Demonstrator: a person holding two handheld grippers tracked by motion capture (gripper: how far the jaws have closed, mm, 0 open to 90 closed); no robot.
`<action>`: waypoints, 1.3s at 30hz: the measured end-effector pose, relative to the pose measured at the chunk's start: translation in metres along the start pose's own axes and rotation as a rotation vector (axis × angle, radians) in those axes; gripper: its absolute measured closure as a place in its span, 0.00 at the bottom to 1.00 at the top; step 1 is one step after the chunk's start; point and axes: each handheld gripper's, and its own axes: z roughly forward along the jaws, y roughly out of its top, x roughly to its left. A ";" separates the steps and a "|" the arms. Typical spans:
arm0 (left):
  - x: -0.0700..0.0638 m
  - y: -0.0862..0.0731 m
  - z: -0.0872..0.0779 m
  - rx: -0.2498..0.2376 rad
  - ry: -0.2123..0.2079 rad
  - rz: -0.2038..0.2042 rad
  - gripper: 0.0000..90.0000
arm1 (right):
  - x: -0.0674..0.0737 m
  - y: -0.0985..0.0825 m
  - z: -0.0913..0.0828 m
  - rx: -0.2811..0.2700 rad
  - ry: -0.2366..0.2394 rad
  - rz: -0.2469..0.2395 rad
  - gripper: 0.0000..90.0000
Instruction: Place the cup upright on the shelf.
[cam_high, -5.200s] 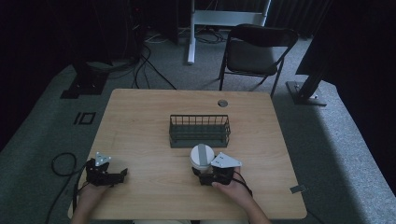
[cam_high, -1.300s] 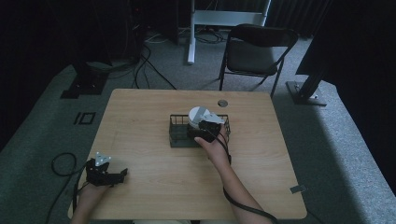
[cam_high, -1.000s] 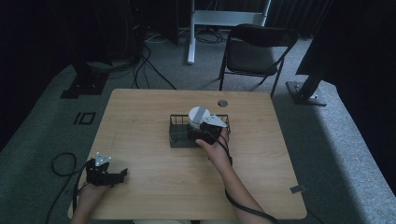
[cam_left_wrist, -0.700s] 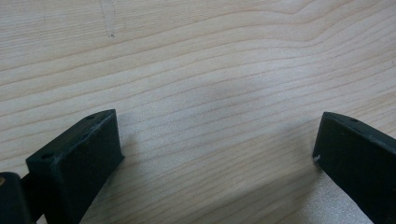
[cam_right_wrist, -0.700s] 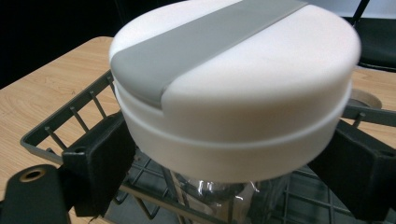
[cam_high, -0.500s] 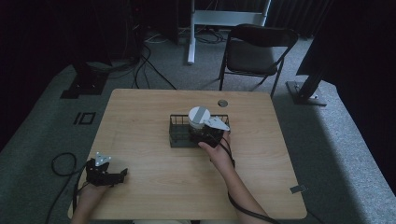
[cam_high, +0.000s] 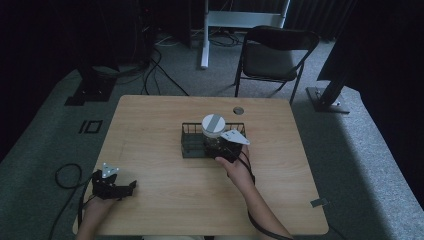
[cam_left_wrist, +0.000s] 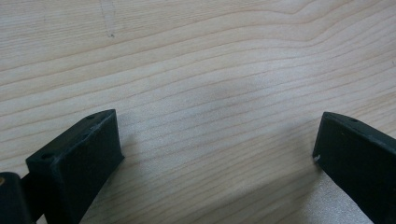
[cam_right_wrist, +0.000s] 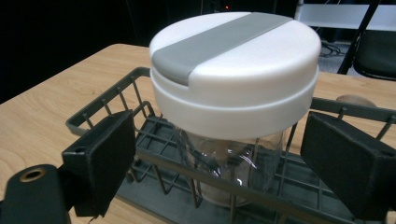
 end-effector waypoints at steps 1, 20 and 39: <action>0.000 0.000 0.000 0.000 0.000 0.000 0.01 | 0.000 0.000 -0.002 0.000 0.003 -0.003 0.11; 0.000 0.000 0.000 0.000 0.000 0.000 0.01 | -0.017 -0.019 -0.035 0.001 0.006 -0.015 0.11; 0.000 0.000 0.000 0.000 0.000 0.000 0.01 | -0.047 -0.060 -0.056 0.066 -0.027 -0.013 0.12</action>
